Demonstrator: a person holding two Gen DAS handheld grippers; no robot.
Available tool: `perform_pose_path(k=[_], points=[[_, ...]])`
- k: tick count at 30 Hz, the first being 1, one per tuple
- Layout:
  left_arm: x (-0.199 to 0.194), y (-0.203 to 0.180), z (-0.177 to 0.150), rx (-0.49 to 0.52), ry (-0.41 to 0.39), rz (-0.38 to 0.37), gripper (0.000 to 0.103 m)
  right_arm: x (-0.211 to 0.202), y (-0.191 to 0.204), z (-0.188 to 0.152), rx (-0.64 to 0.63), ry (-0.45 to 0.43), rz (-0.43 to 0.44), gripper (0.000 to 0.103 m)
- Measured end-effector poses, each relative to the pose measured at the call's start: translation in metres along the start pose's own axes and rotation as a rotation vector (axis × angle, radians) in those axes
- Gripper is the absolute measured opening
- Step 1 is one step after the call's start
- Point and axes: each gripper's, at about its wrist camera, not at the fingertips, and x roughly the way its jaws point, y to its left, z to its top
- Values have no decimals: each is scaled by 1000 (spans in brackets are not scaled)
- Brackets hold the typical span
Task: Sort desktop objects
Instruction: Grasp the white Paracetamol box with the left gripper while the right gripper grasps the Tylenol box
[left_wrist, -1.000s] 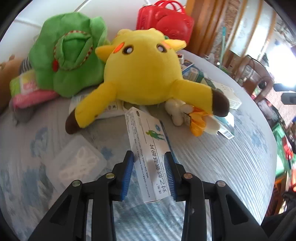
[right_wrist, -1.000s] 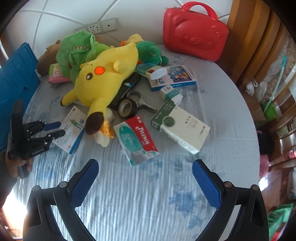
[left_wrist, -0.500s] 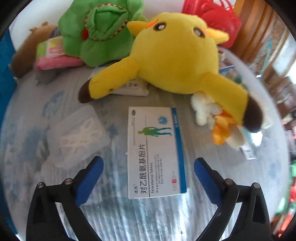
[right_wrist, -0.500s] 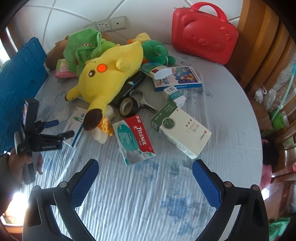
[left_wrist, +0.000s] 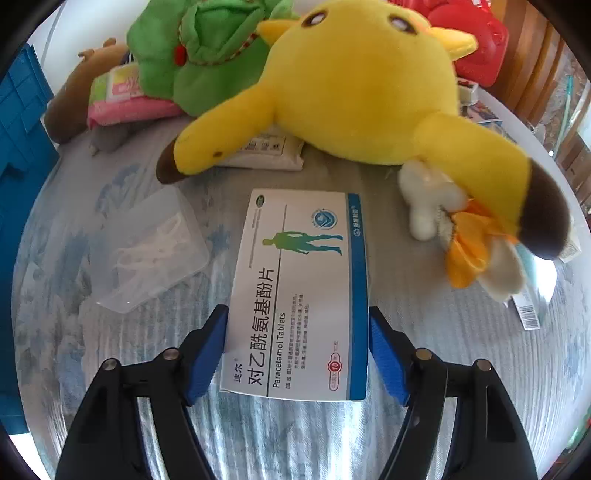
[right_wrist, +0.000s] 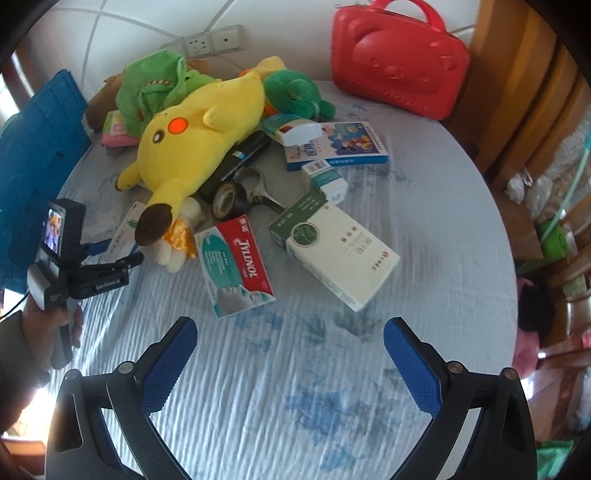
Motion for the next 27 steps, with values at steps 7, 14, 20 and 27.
perform_pose_path(k=[7,14,20,27], points=[[-30,5,0,-27,-63,-16,71,61,39,11,-167,-5,49,102],[-53,-6,6,-55,-105,-29,71,129,67,16,-222,38,43,102],[-67,4,-2,-76,-116,-15,71,148,63,19,-199,70,37,75],[-77,12,-9,-84,-121,-1,71,140,51,18,-159,83,45,72]])
